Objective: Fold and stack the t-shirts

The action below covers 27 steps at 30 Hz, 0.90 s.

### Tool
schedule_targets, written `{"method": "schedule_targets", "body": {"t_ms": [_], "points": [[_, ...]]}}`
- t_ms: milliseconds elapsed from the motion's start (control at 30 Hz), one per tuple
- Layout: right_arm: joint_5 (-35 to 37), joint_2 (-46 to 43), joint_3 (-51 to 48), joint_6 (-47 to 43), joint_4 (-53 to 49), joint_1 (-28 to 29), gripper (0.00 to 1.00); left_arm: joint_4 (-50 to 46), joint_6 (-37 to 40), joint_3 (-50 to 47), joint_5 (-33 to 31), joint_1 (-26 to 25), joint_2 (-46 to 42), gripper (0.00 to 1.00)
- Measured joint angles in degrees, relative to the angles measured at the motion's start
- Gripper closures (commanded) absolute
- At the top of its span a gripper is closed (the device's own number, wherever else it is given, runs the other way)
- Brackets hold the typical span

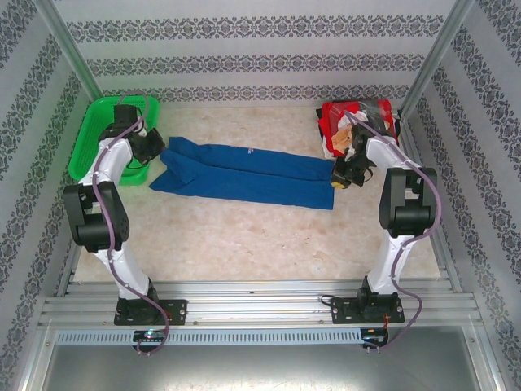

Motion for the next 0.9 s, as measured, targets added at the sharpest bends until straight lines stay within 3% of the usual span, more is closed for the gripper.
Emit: {"method": "schedule_targets", "body": {"t_ms": [333,433,467,667,900], "points": [[0.6,3.2,1.1,0.0,0.0,0.0,0.94,0.0,0.2,3.0,0.2,-0.7,3.9,1.0],[0.6,3.5,1.6,0.0,0.0,0.0,0.84,0.0,0.3,3.9,0.2,-1.0,5.0,1.0],[0.7,3.6,1.9,0.1,0.1,0.0,0.75,0.0,0.4,4.3,0.2,-1.1,5.5,1.0],[1.0,3.7,2.2,-0.8,1.0,0.0,0.46,0.0,0.4,8.1,0.6,-1.9,9.2,1.0],[0.7,-2.2,-2.7,-1.0,4.3,0.0,0.24,-0.1,0.4,12.4,0.6,-2.3,13.5,1.0]]}}
